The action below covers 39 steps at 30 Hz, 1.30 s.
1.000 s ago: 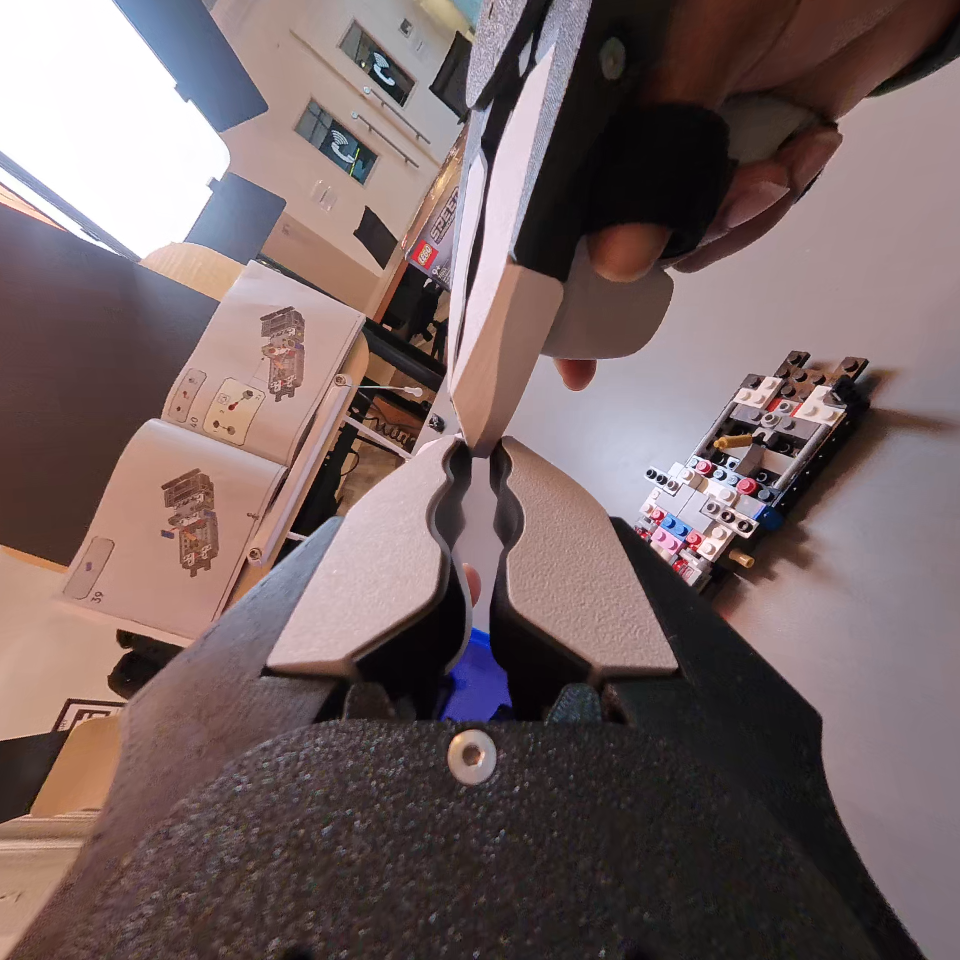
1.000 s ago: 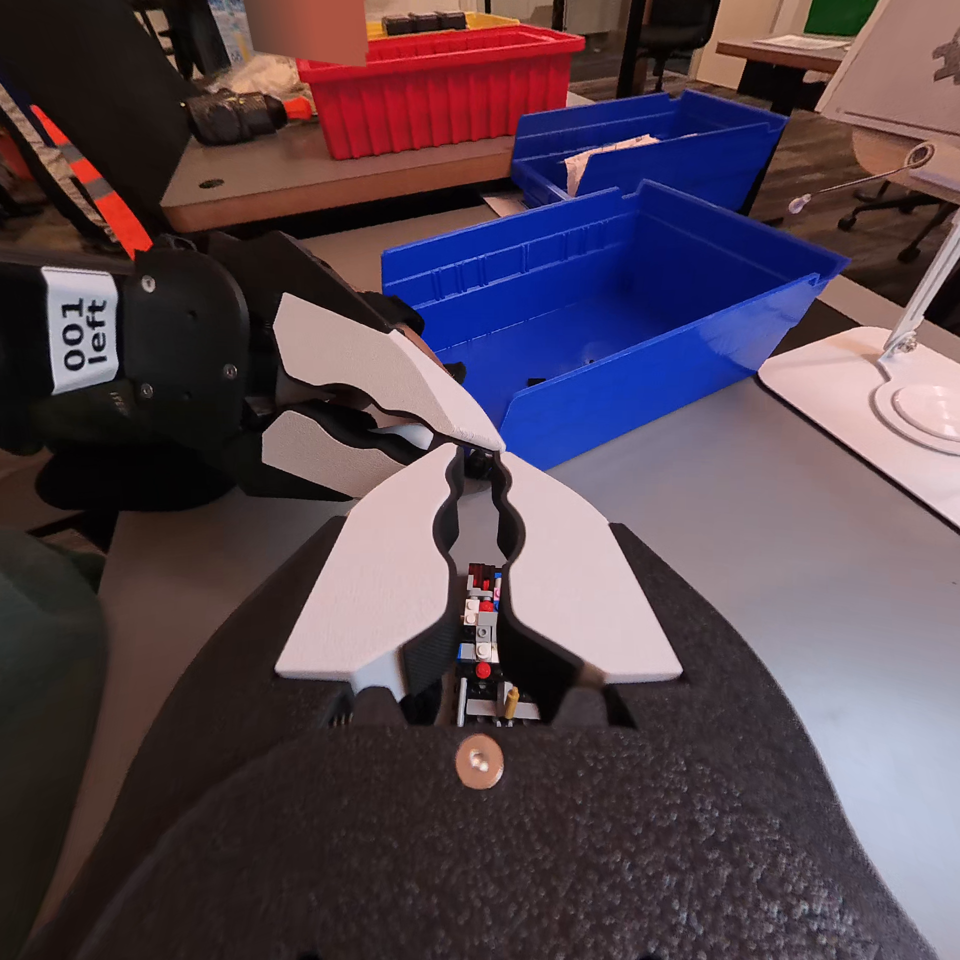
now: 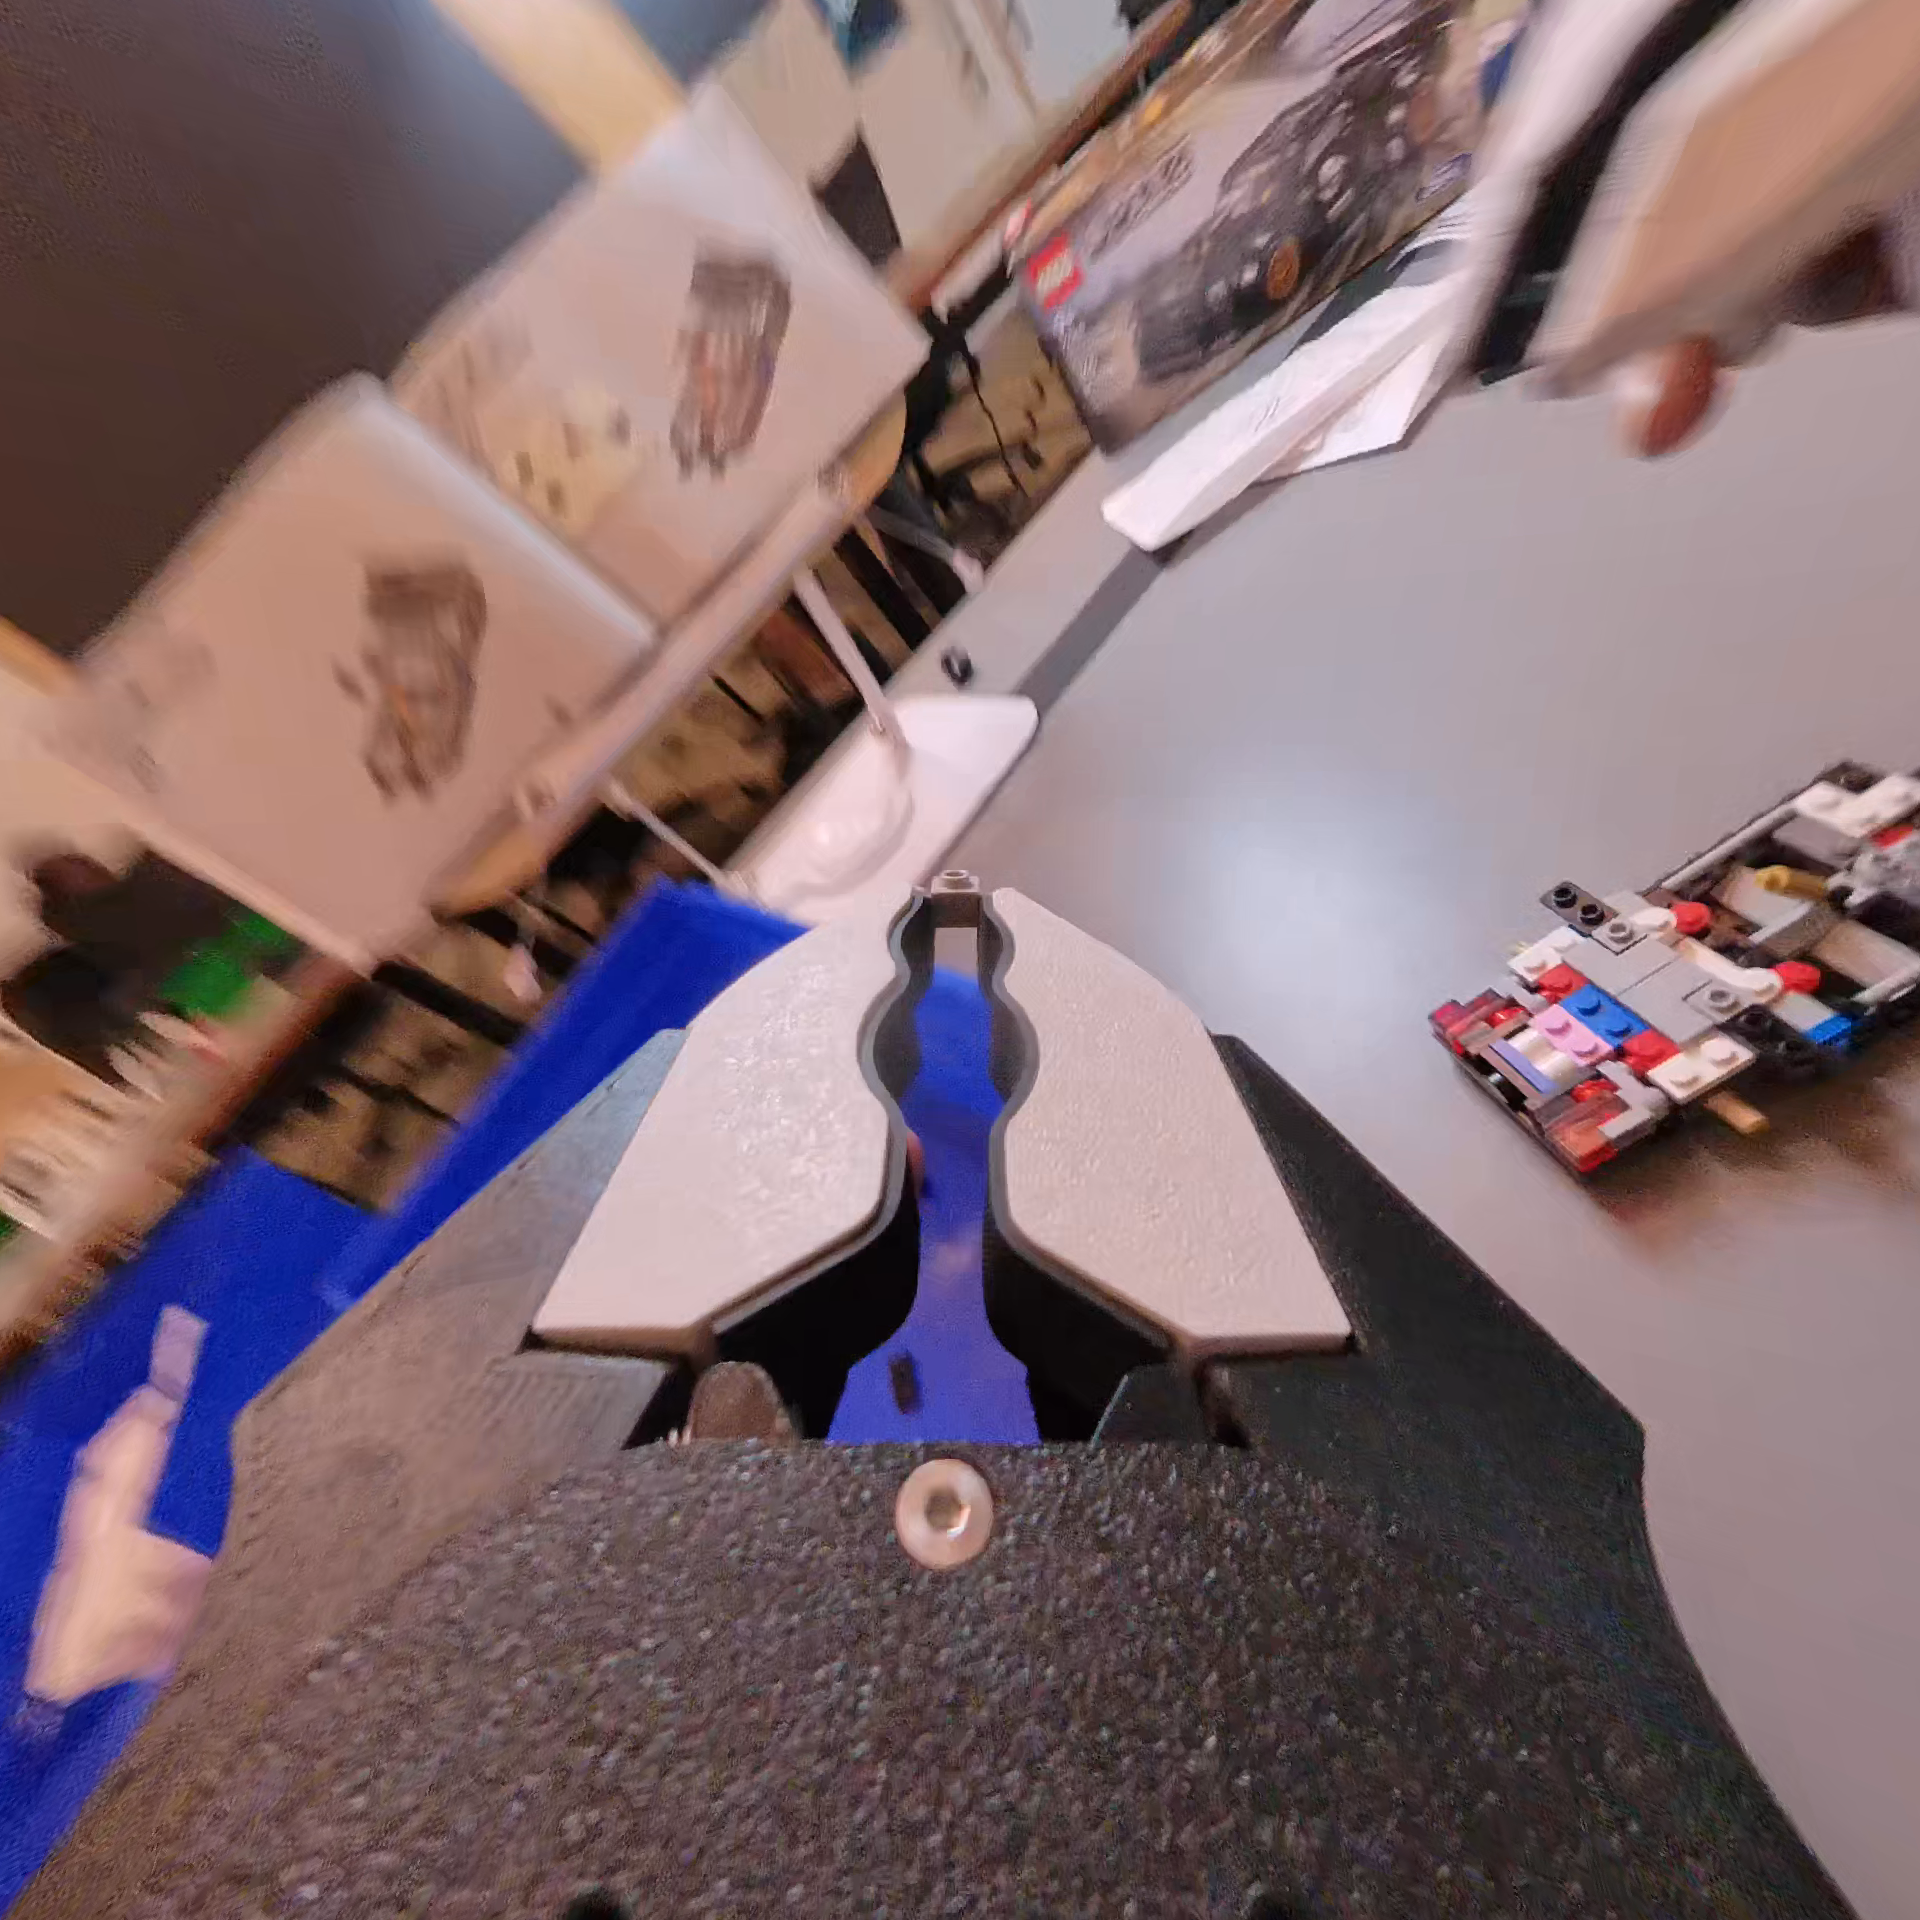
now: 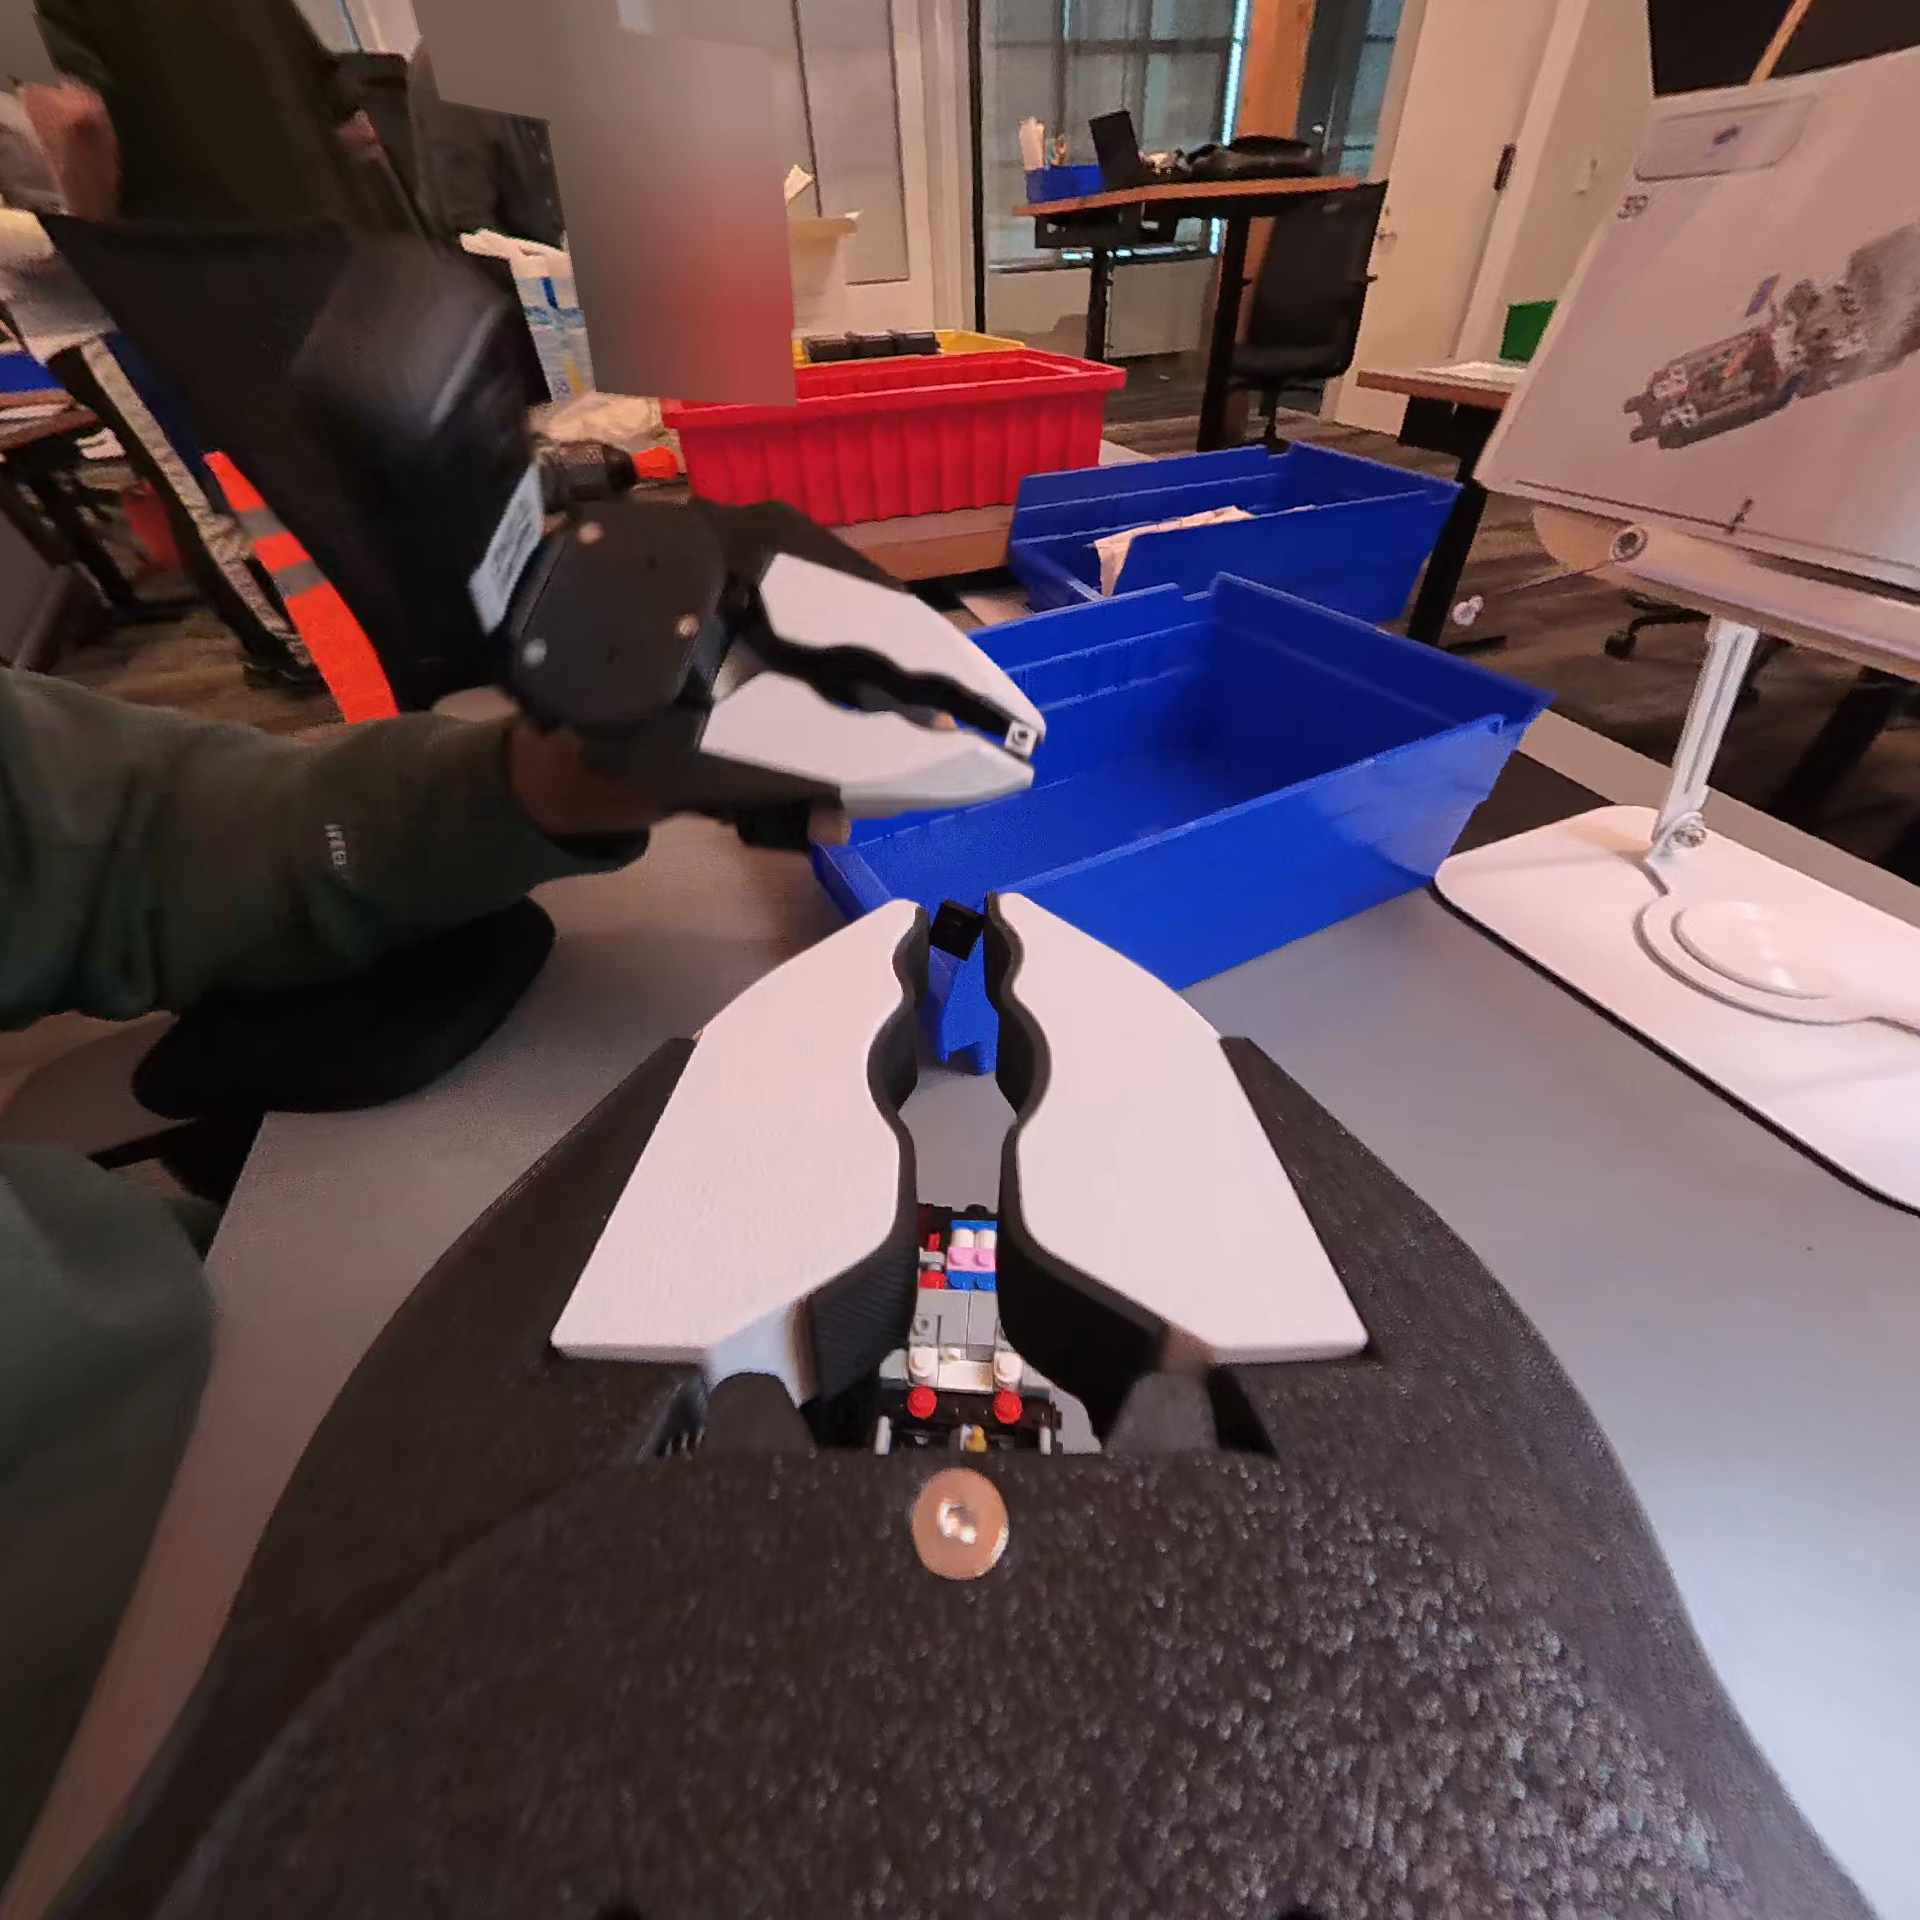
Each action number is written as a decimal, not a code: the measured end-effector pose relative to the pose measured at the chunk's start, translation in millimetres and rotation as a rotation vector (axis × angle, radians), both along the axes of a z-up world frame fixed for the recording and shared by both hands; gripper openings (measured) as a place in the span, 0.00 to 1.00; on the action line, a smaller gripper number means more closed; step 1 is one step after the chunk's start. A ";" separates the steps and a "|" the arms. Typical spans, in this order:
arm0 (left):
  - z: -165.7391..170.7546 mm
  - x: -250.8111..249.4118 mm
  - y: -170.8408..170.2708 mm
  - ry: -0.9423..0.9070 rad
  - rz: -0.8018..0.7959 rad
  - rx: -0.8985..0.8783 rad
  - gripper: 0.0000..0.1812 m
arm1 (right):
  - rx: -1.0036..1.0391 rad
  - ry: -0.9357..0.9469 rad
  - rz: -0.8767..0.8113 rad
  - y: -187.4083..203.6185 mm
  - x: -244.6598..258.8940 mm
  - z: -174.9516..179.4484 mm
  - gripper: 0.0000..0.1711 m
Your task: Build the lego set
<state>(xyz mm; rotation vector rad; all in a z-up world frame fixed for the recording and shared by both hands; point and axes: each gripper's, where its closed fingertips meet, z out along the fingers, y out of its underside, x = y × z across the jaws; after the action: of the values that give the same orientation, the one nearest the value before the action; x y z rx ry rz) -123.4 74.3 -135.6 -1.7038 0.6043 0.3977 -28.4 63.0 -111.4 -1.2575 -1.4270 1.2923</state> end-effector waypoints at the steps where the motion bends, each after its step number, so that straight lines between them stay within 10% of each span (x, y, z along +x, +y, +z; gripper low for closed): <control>1: -5.6 -12.9 0.7 -0.102 0.024 -0.068 0.05 | -0.006 -0.009 -0.009 2.6 -0.5 -2.2 0.06; 8: -64.3 -23.0 -18.4 -0.558 -0.064 -0.567 0.30 | -0.034 -0.061 -0.003 2.1 -6.5 -17.4 0.06; 13: -83.8 -24.7 -21.1 -0.473 -0.063 -0.619 0.37 | -0.060 -0.074 0.002 2.4 -7.8 -22.0 0.06; 26: -38.5 -0.3 -64.2 -0.264 -0.333 -0.591 0.08 | -0.100 -0.075 0.014 1.9 -8.9 -22.9 0.06; 31: -49.0 4.2 -59.6 -0.261 -0.336 -0.616 0.11 | -0.094 -0.050 0.037 -6.4 -12.2 -21.7 0.06; 39: 11.7 80.4 -57.6 -0.934 -0.735 -0.515 0.14 | 0.237 0.134 0.064 -37.8 -12.8 -4.0 0.06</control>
<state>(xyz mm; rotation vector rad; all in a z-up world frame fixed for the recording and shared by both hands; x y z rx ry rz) -43.0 16.7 -123.9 -1.7500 0.5847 -1.1039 -41.2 25.2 -115.3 -0.9581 -1.4847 1.1869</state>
